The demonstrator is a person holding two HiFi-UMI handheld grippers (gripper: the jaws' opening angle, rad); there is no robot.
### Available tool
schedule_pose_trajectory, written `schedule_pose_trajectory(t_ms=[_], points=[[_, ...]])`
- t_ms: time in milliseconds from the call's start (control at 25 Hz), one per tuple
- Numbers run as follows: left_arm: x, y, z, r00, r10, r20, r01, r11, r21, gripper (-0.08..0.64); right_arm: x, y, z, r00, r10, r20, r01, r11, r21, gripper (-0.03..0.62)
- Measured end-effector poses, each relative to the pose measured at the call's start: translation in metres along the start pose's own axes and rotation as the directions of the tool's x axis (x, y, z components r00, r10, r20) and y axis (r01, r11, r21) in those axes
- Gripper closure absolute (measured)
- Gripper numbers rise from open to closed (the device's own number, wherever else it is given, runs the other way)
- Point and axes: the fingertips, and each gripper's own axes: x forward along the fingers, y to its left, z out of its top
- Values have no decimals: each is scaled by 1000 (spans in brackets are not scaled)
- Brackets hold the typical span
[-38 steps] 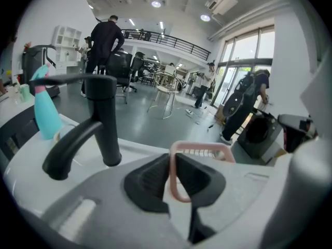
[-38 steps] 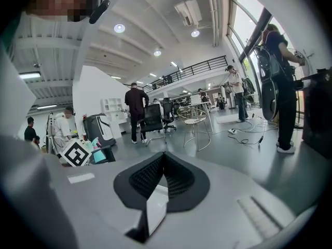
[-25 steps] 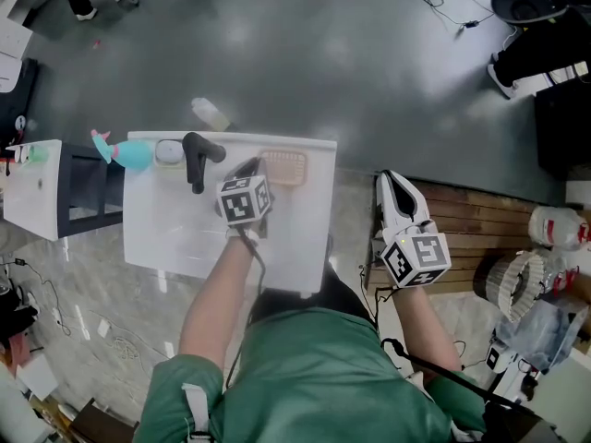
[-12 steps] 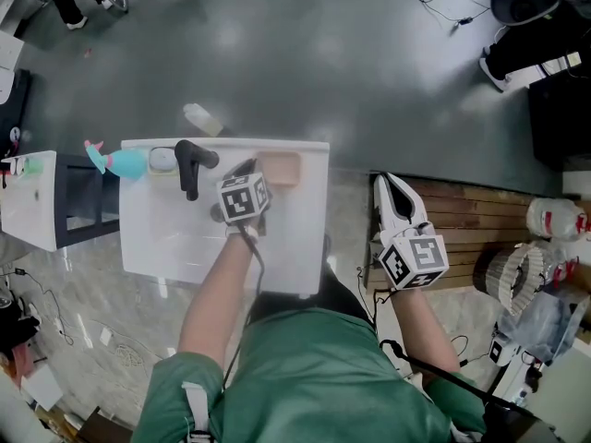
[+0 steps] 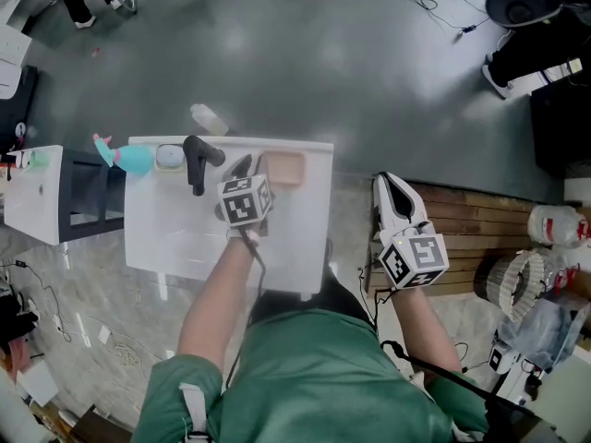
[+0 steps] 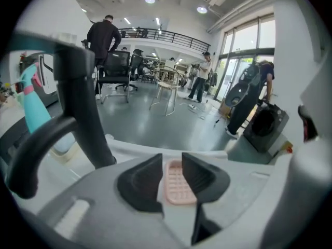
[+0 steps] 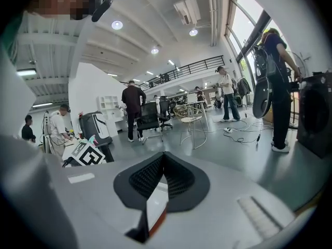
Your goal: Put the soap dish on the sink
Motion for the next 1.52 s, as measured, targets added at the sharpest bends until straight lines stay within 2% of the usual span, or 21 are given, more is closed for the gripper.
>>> schedule_pose_trajectory(t_ms=[280,600,840,1080,1320,1520], points=[[-55,-21,45,987,-68,144,66,998,18,469,-9,20,12,999,33,28,-32,999,-23,591],[-130,-38,89,950,-93,299,83,995,47,489,-27,37,38,994,58,91,-54,997,-45,591],[-189,-54,119,901,-122,416,94,992,86,550,-42,49,66,986,75,150,-64,995,-77,591],[-250,-74,144,842,-152,518,84,985,153,563,-61,67,99,970,105,218,-75,987,-141,591],[-301,-95,159,790,-166,591,9,965,260,563,-85,85,131,947,129,295,-74,979,-191,591],[-327,-108,167,758,-182,627,-18,954,299,563,-103,94,154,927,147,344,-70,972,-224,591]])
